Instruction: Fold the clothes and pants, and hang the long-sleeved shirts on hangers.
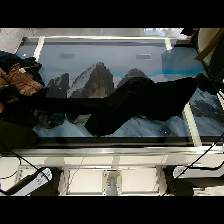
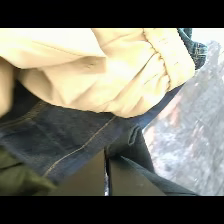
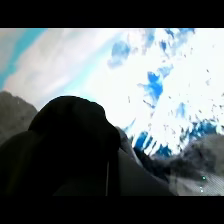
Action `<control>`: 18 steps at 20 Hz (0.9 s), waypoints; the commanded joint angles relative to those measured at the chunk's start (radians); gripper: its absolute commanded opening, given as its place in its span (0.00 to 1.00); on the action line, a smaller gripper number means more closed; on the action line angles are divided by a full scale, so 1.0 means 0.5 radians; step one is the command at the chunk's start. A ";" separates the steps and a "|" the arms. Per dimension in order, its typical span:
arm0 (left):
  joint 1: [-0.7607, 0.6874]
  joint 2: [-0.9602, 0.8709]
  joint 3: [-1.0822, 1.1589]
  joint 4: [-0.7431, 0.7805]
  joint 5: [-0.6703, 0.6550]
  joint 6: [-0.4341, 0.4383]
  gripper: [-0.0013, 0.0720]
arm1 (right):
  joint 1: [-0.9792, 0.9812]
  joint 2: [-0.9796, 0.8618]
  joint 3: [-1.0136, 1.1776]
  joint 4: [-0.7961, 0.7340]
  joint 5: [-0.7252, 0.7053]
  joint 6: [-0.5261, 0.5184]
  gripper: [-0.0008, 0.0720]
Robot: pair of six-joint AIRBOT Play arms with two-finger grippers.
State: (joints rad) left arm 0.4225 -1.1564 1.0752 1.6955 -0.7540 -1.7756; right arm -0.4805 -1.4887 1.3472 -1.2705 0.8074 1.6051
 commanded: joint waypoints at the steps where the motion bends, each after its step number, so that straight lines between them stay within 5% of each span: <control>1: 0.002 -0.159 0.004 -0.050 0.132 -0.098 0.03 | -0.007 -0.130 0.046 0.024 -0.084 0.094 0.04; 8: -0.040 -0.356 0.117 -0.051 0.434 -0.317 0.03 | 0.039 -0.181 0.050 0.114 -0.377 0.159 0.04; 9: -0.150 -0.362 0.166 -0.081 0.428 -0.288 0.33 | 0.052 -0.175 0.055 0.193 -0.349 0.156 0.50; 10: -0.184 -0.341 0.177 -0.079 0.413 -0.239 0.80 | 0.046 -0.175 0.090 0.167 -0.233 0.153 0.63; 11: -0.202 -0.301 0.193 -0.079 0.368 -0.222 0.99 | 0.034 -0.167 0.139 0.121 -0.095 0.143 0.63; 15: -0.219 0.036 0.203 -0.159 -0.214 -0.146 0.99 | -0.153 0.052 0.246 -0.003 0.359 -0.156 0.63; 18: -0.474 0.255 0.078 -0.812 -0.596 0.330 0.99 | -0.314 0.303 0.144 0.005 0.592 -0.396 0.63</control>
State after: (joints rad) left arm 0.2695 -1.1221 1.1515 1.5322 -0.8482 -1.7767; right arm -0.5732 -1.4322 1.4422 -1.2598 0.9592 1.5230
